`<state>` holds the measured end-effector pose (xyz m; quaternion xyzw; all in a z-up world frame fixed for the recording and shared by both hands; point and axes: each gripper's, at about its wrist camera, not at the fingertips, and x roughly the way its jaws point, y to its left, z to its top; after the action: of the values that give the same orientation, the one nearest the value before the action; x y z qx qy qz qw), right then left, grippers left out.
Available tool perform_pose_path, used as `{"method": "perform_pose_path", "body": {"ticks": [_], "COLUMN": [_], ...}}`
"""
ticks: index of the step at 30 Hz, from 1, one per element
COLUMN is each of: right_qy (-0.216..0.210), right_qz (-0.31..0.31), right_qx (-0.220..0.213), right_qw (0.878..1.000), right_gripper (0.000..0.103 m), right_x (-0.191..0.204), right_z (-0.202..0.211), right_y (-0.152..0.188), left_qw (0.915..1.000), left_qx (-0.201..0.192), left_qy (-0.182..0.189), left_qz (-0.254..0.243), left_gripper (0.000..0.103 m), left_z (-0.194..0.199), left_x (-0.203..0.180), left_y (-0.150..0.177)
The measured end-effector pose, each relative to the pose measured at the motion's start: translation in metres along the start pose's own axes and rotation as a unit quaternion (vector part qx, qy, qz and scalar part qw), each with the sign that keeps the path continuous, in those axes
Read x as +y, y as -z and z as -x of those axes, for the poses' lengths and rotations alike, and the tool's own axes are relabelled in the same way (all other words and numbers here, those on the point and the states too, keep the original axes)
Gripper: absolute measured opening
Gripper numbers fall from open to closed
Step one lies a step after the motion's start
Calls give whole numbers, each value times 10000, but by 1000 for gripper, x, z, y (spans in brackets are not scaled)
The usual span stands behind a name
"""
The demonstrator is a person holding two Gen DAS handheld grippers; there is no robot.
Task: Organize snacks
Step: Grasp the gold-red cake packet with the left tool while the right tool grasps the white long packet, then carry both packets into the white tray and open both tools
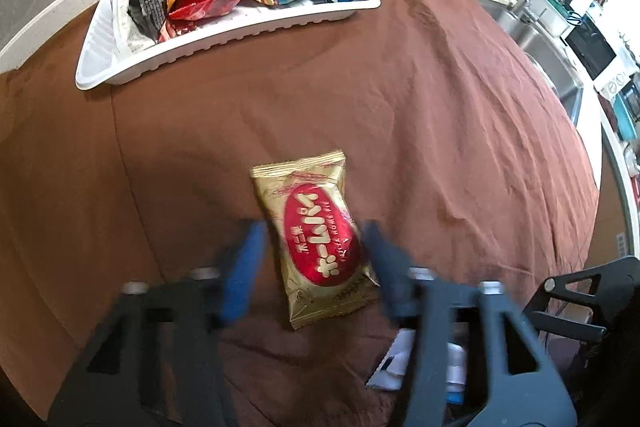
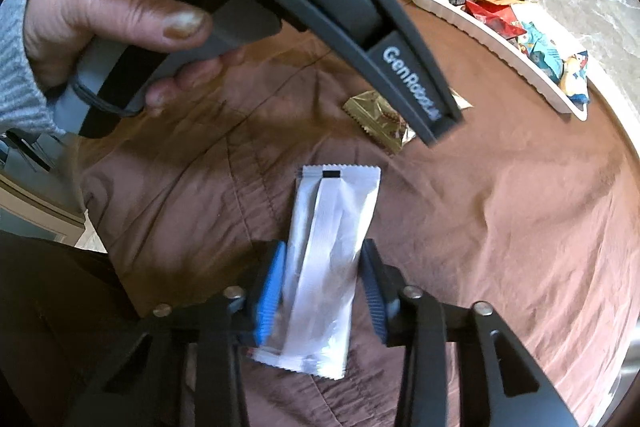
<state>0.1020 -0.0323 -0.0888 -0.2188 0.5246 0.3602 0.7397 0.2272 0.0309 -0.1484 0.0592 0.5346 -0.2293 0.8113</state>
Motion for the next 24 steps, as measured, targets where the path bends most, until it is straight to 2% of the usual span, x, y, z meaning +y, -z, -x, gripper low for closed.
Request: {"method": "perform_pose_path", "body": {"ticks": [6,12,24], "right_qy": [-488,-885,-1285], "right_qz": [-483,-1000,-1909], "right_qx": [-53,-118,-411], "right_qw": [9976,9910,9723], "right_gripper": [34,33,34], "right_x": [-16,-36,-97], "right_z": [8,15,33], "right_y": [4,8,0], "left_qw": [9999,9995,9977], "left_qx": [-25,-133,-401], "left_qy": [150,273,367], "left_qz": [14,74,394], "left_gripper": [30,30,30], "left_z": [1,10,35], "left_x": [2,6,27], "left_y": [1,2,-13]}}
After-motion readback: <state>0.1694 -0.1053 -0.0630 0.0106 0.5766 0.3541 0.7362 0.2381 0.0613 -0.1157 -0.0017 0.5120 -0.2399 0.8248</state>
